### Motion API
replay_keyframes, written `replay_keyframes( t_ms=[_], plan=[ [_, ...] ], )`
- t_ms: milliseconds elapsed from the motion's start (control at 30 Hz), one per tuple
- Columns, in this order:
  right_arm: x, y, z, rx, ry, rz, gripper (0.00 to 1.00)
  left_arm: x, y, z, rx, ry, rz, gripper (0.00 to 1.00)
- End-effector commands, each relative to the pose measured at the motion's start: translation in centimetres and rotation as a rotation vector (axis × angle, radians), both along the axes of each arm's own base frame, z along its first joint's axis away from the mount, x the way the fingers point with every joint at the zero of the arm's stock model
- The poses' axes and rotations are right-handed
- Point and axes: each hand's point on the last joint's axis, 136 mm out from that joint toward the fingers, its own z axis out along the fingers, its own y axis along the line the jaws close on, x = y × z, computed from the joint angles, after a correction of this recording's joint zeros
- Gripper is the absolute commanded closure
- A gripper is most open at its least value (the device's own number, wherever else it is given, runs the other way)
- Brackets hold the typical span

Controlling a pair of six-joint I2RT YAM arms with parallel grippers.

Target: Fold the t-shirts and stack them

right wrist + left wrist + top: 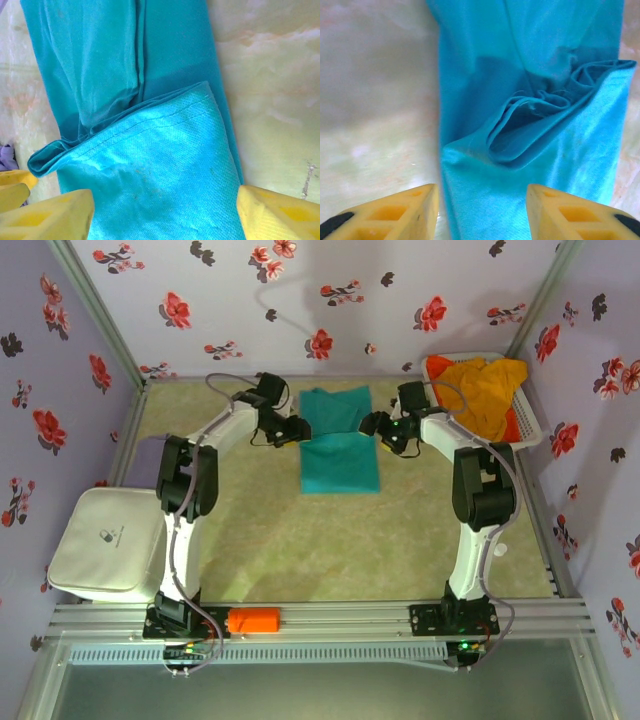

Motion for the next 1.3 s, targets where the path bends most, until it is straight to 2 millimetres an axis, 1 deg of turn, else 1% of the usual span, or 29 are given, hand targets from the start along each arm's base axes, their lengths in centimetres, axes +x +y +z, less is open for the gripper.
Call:
replay_keyframes(
  t_ms=[0, 33, 100, 200, 300, 400, 467, 600, 667, 733, 833, 900, 1033, 1133, 1267],
  plan=[
    [-1.0, -0.9, 2.0, -0.029, -0.034, 0.004, 0.22, -0.8, 1.8, 3.7, 0.028, -0.052, 0.019, 0.50],
    [-1.7, -1.1, 2.3, -0.032, -0.034, 0.001, 0.22, -1.3, 2.0, 4.0, 0.023, -0.052, 0.028, 0.50],
    [-3.1, -0.9, 2.9, -0.014, -0.030, 0.004, 0.22, -2.8, 1.8, 4.6, 0.006, -0.052, 0.041, 0.50],
    [-5.5, 0.0, 3.5, 0.021, -0.017, 0.014, 0.22, -5.6, 0.6, 5.1, -0.007, -0.049, 0.025, 0.50],
    [-7.6, 1.6, 3.7, 0.073, 0.001, 0.023, 0.21, -8.3, -1.4, 5.3, -0.049, -0.040, 0.023, 0.50],
    [-8.7, 3.5, 3.7, 0.150, 0.010, 0.019, 0.22, -10.3, -3.7, 5.3, -0.101, -0.045, 0.023, 0.51],
    [-9.0, 4.6, 3.3, 0.181, 0.014, 0.023, 0.22, -11.1, -5.0, 4.6, -0.127, -0.041, 0.019, 0.51],
    [-8.9, 5.2, 1.6, 0.208, -0.002, -0.010, 0.23, -11.5, -6.4, 1.8, -0.171, 0.010, 0.030, 0.52],
    [-8.7, 5.1, 0.2, 0.201, 0.000, -0.023, 0.23, -11.4, -6.7, 0.2, -0.181, 0.025, 0.031, 0.52],
    [-8.6, 4.6, -1.5, 0.175, 0.008, -0.045, 0.24, -11.4, -6.4, -1.8, -0.151, 0.050, 0.026, 0.53],
    [-8.9, 4.5, -3.5, 0.174, 0.025, -0.051, 0.24, -11.3, -5.3, -4.3, -0.114, 0.087, 0.042, 0.55],
    [-9.3, 4.1, -4.9, 0.150, 0.043, -0.056, 0.24, -11.4, -4.7, -5.4, -0.099, 0.103, 0.047, 0.55],
    [-10.8, 3.2, -7.9, 0.110, 0.102, -0.072, 0.24, -11.9, -3.8, -7.2, -0.064, 0.131, 0.051, 0.56],
    [-11.8, 2.9, -8.9, 0.107, 0.135, -0.085, 0.25, -12.7, -3.3, -8.3, -0.045, 0.156, 0.050, 0.59],
    [-13.5, 2.3, -9.2, 0.090, 0.174, -0.099, 0.25, -14.2, -2.5, -8.7, -0.030, 0.175, 0.048, 0.62]
  ],
)
